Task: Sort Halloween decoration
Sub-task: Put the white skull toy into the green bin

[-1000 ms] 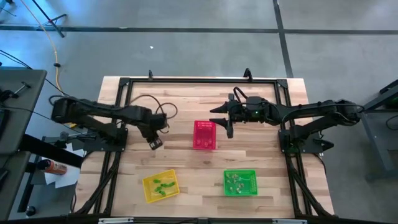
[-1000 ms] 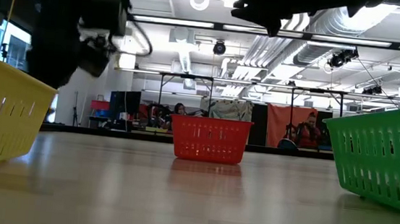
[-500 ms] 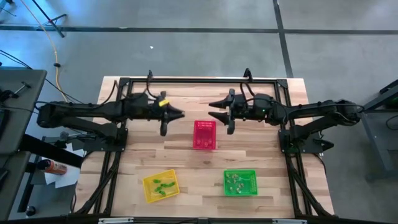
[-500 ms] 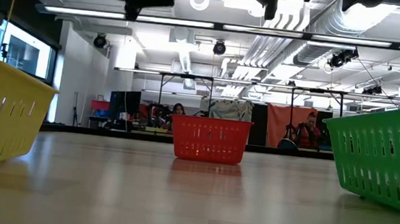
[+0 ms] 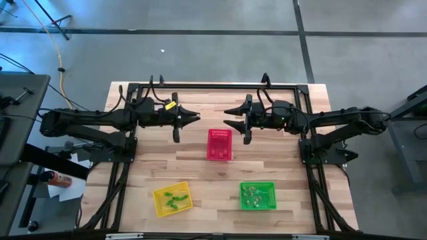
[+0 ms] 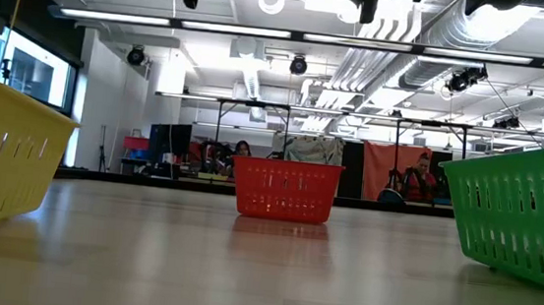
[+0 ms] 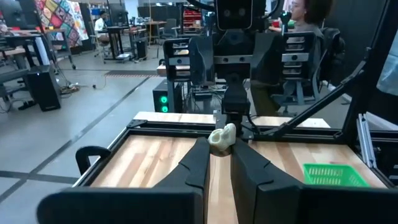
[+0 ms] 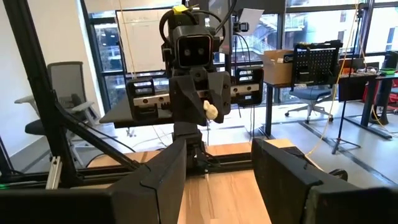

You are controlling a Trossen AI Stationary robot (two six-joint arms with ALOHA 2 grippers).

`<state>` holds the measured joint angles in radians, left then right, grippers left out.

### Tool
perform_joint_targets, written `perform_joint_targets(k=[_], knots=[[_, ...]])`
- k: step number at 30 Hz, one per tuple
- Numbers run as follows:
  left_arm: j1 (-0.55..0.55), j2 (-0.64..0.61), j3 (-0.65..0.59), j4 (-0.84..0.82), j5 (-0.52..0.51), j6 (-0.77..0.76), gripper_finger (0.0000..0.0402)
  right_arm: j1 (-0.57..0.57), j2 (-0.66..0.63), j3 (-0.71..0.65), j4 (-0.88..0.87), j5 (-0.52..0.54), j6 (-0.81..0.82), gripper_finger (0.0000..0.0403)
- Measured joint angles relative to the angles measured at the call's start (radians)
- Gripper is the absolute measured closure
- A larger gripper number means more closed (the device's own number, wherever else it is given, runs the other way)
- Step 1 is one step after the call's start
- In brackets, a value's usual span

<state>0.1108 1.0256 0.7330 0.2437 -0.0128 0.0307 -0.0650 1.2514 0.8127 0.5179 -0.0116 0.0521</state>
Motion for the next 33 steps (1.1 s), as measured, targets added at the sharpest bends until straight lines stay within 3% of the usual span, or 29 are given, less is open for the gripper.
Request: perform_joint_targets(k=[11,15,22,33], knots=[[-0.002,0.013,0.0,0.011,0.0,-0.004,0.0378,0.0,0.0,0.0,0.002,0.0,0.0,0.0226],[-0.035,0.076,0.0,0.067,0.0,-0.003,0.0378,-0.006,-0.002,0.0,0.034,0.001,-0.019,0.0226],[-0.161,0.329,0.054,0.15,-0.026,-0.002,0.0378,-0.064,-0.059,0.0,0.094,0.099,-0.141,0.0226],[-0.276,0.852,0.383,0.239,0.014,0.007,0.0378,-0.213,-0.129,0.0,0.086,0.143,-0.21,0.0226]])
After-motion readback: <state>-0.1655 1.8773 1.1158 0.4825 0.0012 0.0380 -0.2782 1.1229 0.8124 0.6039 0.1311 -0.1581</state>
